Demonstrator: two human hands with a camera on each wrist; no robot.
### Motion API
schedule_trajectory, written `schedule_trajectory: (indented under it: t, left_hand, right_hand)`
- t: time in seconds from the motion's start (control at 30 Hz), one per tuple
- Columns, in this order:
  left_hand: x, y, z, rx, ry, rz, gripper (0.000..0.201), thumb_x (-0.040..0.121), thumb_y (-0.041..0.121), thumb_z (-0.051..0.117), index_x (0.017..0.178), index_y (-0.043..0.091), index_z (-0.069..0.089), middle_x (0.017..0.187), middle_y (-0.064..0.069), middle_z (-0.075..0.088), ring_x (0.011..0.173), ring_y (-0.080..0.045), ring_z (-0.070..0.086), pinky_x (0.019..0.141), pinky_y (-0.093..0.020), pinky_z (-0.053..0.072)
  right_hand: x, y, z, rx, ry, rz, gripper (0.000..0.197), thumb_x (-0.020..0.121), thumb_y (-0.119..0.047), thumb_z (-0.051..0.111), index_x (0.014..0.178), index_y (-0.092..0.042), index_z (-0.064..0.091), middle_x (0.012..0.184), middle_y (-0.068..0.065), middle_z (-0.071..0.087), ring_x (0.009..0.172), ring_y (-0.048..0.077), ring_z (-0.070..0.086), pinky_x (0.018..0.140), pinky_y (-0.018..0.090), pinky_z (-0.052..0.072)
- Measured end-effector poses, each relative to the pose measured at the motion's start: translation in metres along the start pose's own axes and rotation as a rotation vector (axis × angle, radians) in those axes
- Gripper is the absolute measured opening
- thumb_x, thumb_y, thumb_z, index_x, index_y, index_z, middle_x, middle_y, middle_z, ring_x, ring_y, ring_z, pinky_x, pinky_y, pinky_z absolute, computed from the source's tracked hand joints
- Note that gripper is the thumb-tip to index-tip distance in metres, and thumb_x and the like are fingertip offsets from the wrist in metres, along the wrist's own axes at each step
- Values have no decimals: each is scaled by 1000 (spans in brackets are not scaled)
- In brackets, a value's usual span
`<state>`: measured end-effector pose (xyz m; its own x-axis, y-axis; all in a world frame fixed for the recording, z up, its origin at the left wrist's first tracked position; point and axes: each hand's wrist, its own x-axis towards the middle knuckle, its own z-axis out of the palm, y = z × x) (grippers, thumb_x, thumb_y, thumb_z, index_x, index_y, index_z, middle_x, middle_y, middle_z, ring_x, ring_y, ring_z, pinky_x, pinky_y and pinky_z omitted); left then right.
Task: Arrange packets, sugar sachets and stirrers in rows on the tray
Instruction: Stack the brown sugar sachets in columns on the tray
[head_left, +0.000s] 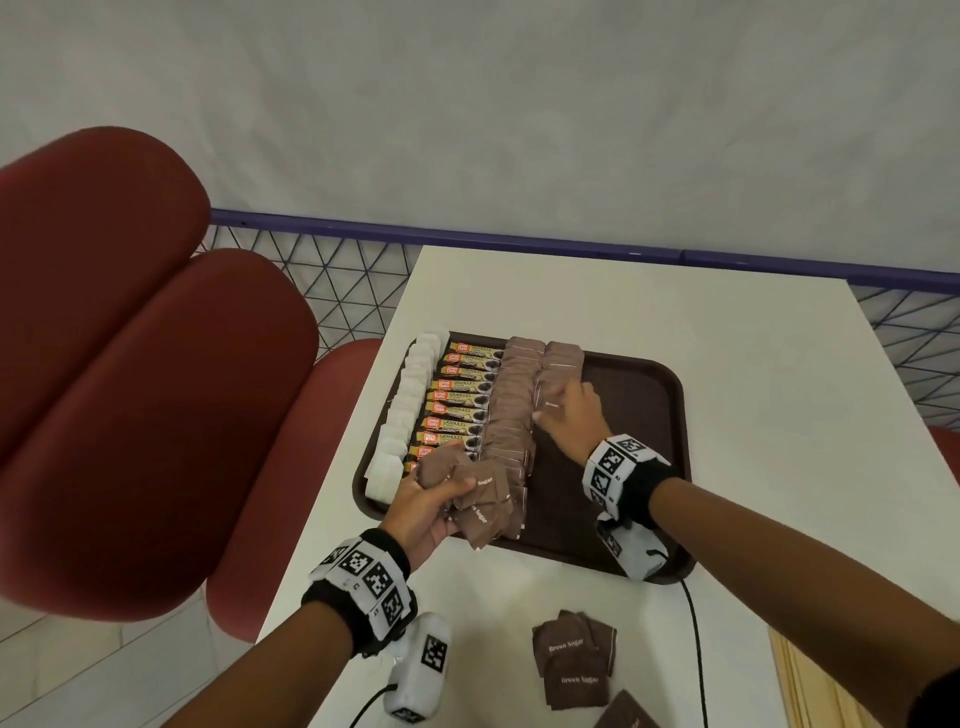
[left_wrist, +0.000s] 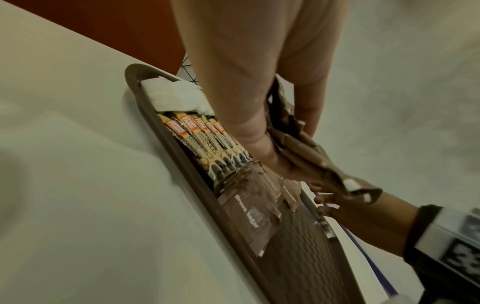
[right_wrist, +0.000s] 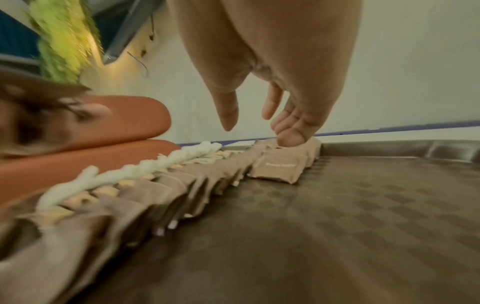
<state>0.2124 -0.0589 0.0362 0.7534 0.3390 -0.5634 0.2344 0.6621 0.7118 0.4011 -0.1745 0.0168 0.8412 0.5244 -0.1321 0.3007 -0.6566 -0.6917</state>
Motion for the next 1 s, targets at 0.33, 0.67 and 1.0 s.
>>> schedule_trajectory:
  t: [0.33,0.67,1.0]
  left_hand:
    - [-1,-8,12,40,11,2,50,84,-4,60,131,5,48,121,-21,61,101,-29,64,75,-41,58]
    - [0,-9,14,-2,-38,8,53,83,-18,46,129,10,49,107,-16,64,92,-27,64,65,-37,58]
    - [1,-3,1,-21,13,28,51,83,-22,42,129,-3,47,101,-17,65,90,-26,64,60,-33,59]
  right_hand:
    - [-59,-16,-5,355,-624,-2,32,85,-25,64,110,-11,47,79,-2,51,61,7,49,53,18,42]
    - [-46,-4,-7,502,-390,84,22,81,-4,66,77,-17,48,82,2,57,68,11,54,53,17,44]
    - [-1,20,-20,215,59,316,17,81,-14,68,94,-7,59,88,4,56,82,18,51,73,25,39]
